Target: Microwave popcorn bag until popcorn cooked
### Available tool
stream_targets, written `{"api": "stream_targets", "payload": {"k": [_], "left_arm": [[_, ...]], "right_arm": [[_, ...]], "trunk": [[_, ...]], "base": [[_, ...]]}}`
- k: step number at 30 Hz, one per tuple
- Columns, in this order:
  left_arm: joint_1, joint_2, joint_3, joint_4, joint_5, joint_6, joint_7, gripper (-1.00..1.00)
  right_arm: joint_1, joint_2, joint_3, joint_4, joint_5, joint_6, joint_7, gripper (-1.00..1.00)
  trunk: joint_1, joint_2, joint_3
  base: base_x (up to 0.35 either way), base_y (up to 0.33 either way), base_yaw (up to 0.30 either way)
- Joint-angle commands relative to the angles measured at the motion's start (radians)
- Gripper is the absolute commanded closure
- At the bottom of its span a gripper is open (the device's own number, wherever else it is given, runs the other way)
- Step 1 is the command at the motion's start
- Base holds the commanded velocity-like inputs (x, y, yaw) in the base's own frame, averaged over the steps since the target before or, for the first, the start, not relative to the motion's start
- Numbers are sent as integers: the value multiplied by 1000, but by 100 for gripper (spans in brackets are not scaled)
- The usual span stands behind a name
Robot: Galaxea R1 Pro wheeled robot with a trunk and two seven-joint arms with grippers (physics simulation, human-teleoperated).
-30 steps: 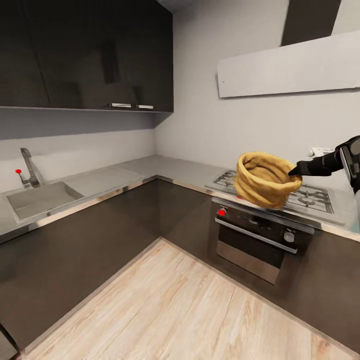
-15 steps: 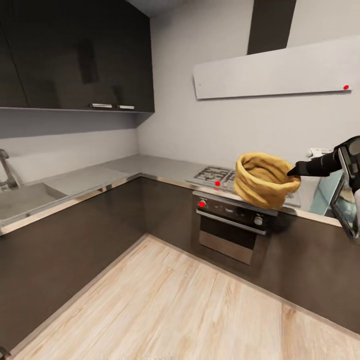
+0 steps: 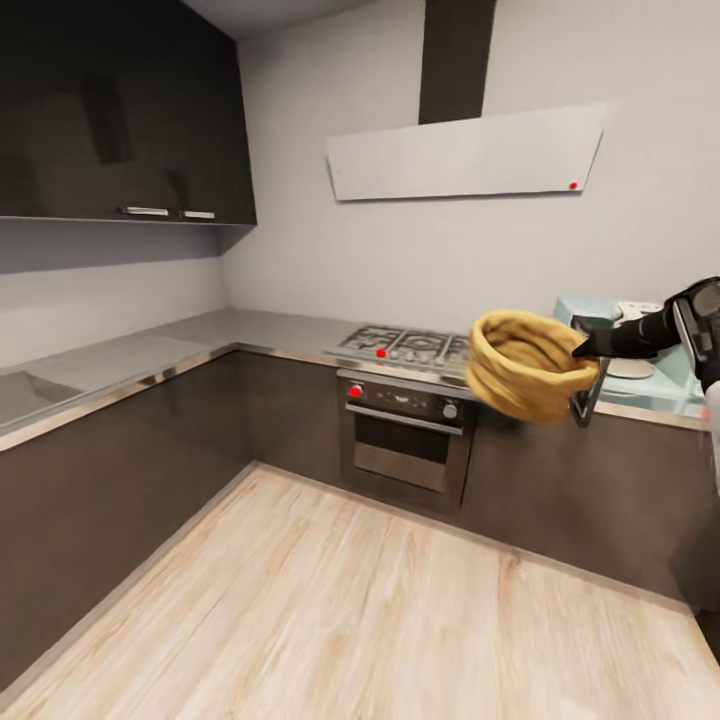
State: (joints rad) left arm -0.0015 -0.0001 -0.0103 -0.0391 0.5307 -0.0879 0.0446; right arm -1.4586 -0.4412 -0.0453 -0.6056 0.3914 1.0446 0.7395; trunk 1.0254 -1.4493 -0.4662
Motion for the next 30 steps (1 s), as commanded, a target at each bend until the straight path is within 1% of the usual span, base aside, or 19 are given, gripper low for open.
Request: {"api": "stream_targets", "payload": {"k": [1, 2, 4, 6, 12, 14, 16, 30], "left_arm": [[0, 0, -3, -1, 1, -1, 3, -100], [0, -1, -4, -1, 1, -1, 2, -100], [0, -1, -4, -1, 2, -1, 2, -100], [0, -1, -1, -1, 2, -1, 3, -100], [0, -3, 1, -1, 1, -2, 3, -100], [0, -3, 1, -1, 1, -3, 3, -100], [0, -3, 1, -1, 1, -1, 3, -100], [0, -1, 1, 1, 2, -1, 3, -100]], "right_arm": [[0, 6, -3, -2, 11, 3, 9, 100], [0, 10, 3, -3, 11, 3, 9, 100], [0, 22, 33, -4, 9, 3, 9, 100], [0, 29, 45, -5, 7, 3, 9, 100], [0, 29, 48, -3, 3, 3, 9, 100], [0, 26, 50, -3, 6, 3, 9, 100], [0, 20, 50, -3, 7, 3, 9, 100], [0, 15, 50, 4, 7, 3, 9, 100]], "trunk": [[0, -1, -1], [0, -1, -1], [0, -1, -1], [0, -1, -1], [0, -1, -1], [0, -1, -1], [0, -1, -1], [0, -1, -1]], "base": [[-69, 0, -214], [-28, 0, -88], [-96, 0, -32], [-291, 0, -6], [-339, 0, -1], [-346, 0, -121], [-346, 0, -227], [-345, 0, -265]]}}
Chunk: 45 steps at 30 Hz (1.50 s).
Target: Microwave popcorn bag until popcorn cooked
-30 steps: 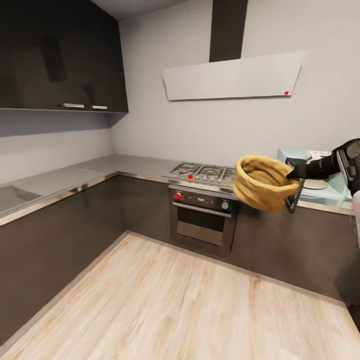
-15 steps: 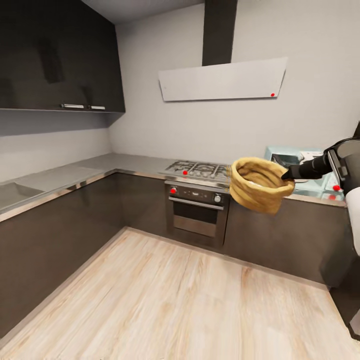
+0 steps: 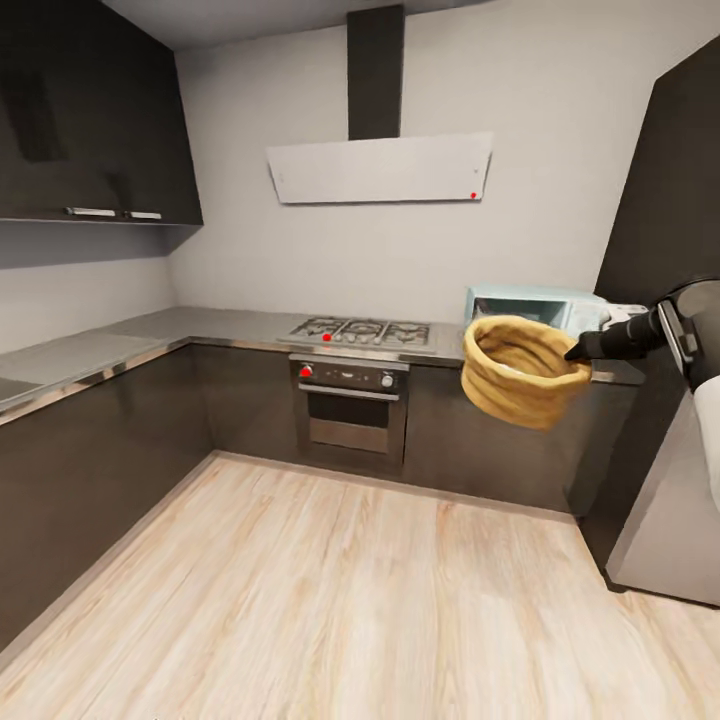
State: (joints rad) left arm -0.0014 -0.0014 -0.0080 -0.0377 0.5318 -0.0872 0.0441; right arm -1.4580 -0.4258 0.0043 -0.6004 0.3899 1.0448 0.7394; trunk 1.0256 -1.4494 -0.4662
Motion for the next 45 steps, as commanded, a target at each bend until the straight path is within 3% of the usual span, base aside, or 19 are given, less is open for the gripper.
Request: {"api": "stream_targets", "payload": {"k": [1, 9, 14, 18, 32, 42, 45], "left_arm": [[0, 0, -1, -1, 1, -2, 3, -100], [0, 0, -5, -2, 1, -2, 3, -100], [0, 4, -5, -2, 4, -1, -3, -100], [0, 2, -1, -2, 2, -2, 1, -100], [0, -1, -6, -2, -3, 1, 2, -100], [0, 0, -6, -2, -1, 3, 2, -100], [0, 0, -7, -2, 0, 3, 2, -100]], "right_arm": [[-1, -1, 0, -1, 9, 2, 9, 100], [-1, -8, 0, -1, 16, 2, 8, 100], [-1, -47, 1, 22, 27, 2, -6, 100], [-1, -50, 0, 78, 40, 2, -19, 100], [-1, -50, 2, 73, 47, 2, -20, 100], [-1, -19, 1, 69, 39, 2, -18, 100], [-1, 35, 0, 75, 37, 2, -18, 100]], "trunk": [[-1, -1, -1], [-1, -1, -1], [-1, -1, -1], [-1, -1, -1], [-1, -1, -1], [-1, -1, -1], [-1, -1, -1]], "base": [[-345, 0, -268], [-292, 0, -270], [-19, 0, -295], [-1, 0, -298], [226, -18, -276], [320, -78, -8], [320, -79, 0]]}}
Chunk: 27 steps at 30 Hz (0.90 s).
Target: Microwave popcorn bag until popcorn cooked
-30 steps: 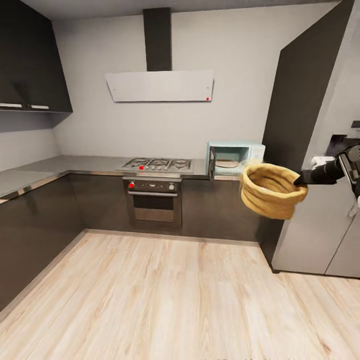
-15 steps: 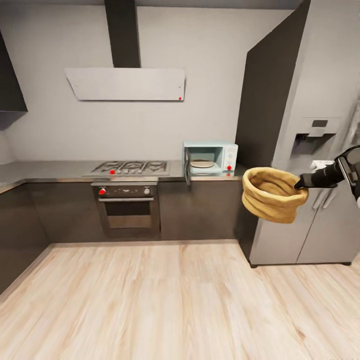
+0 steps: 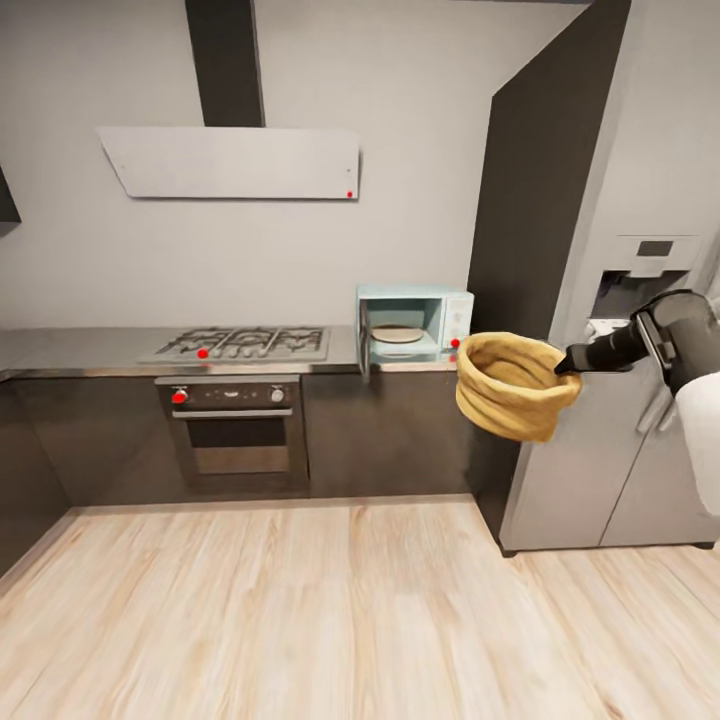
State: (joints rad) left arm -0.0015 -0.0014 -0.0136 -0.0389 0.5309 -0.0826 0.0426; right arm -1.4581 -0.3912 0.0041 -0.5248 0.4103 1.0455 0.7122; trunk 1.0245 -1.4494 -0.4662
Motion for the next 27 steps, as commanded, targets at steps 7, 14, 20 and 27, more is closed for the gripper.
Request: {"api": "stream_targets", "payload": {"k": [7, 14, 20, 27], "left_arm": [[0, 0, -2, -1, 0, -2, 3, -100], [0, 0, -2, -1, -2, -3, 3, -100], [0, 0, -2, -1, -2, -3, 3, -100], [0, 0, -2, -1, -1, -2, 3, -100]], "right_arm": [[-1, 69, 0, -2, 23, 2, 9, 100], [-1, 104, 3, -4, 28, 2, 8, 100], [-1, 178, 4, -2, 22, 2, 5, 100], [-1, 187, 5, -9, 31, 2, 3, 100]], "trunk": [[1, -1, -1], [1, -1, -1], [1, -1, -1], [1, -1, -1]], "base": [[320, -87, 0], [320, -93, 0], [320, -93, 0], [320, -93, 0]]}}
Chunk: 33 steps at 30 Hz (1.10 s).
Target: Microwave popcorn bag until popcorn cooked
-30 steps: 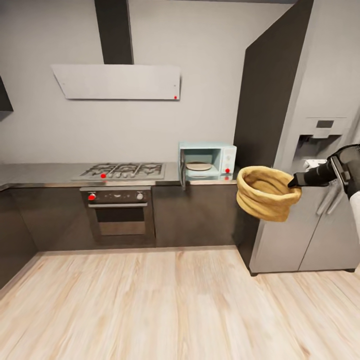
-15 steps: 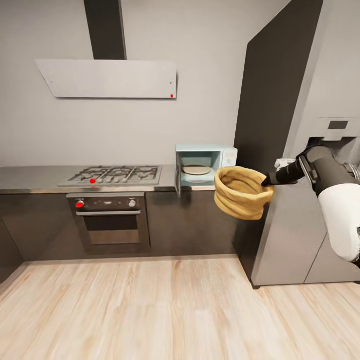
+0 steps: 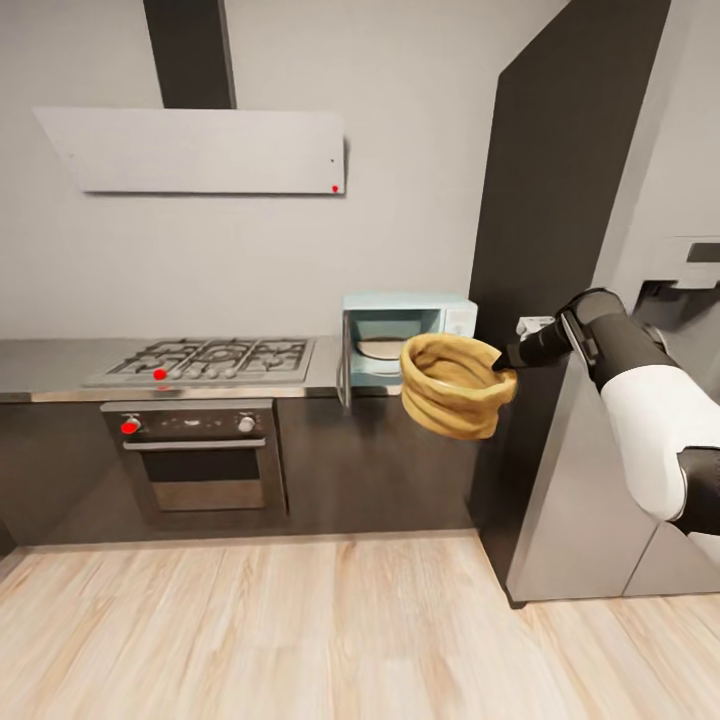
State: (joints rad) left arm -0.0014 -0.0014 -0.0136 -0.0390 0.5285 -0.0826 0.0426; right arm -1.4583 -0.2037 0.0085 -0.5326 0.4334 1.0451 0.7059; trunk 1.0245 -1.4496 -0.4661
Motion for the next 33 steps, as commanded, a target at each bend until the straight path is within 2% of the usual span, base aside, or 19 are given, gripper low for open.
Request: {"api": "stream_targets", "payload": {"k": [1, 4, 5, 15, 19, 21, 23, 27, 33], "left_arm": [[0, 0, -2, -1, 1, -2, 3, -100], [0, 0, -2, -1, 1, -2, 3, -100], [0, 0, -2, -1, 1, -2, 3, -100], [0, 0, -2, -1, 2, -2, 3, -100], [0, 3, -2, -1, 2, -2, 3, -100], [0, 3, -2, -1, 2, -2, 3, -100], [0, 3, -2, -1, 2, -2, 3, -100], [0, 3, -2, -1, 2, -2, 3, -100], [0, 3, -2, -1, 3, -2, 3, -100]], "right_arm": [[-1, 0, 1, -1, 8, 2, 9, 100], [-1, 13, 1, -1, 8, 2, 10, 100], [-1, 40, -1, -1, 6, 2, 11, 100], [-1, 45, -1, 5, -1, 2, -10, 100], [-1, 71, 0, 13, -2, 2, -25, 100], [-1, 72, 0, 14, -2, 2, -49, 100], [-1, 64, 3, 9, -1, 2, -57, 100], [-1, 71, 0, 8, -1, 2, -67, 100], [-1, 62, -10, 14, -3, 2, -90, 100]], "trunk": [[1, 0, -1], [1, 0, -1], [1, 0, -1], [1, 0, -1], [1, 0, -1], [1, 0, -2], [1, 0, -2], [1, 0, -2], [1, 0, -2]], "base": [[320, -93, 0], [319, -93, 0], [317, -94, 0], [317, -94, 214], [317, -94, 265], [316, -94, 213], [316, -94, 52], [316, -94, 5], [316, -94, 0]]}}
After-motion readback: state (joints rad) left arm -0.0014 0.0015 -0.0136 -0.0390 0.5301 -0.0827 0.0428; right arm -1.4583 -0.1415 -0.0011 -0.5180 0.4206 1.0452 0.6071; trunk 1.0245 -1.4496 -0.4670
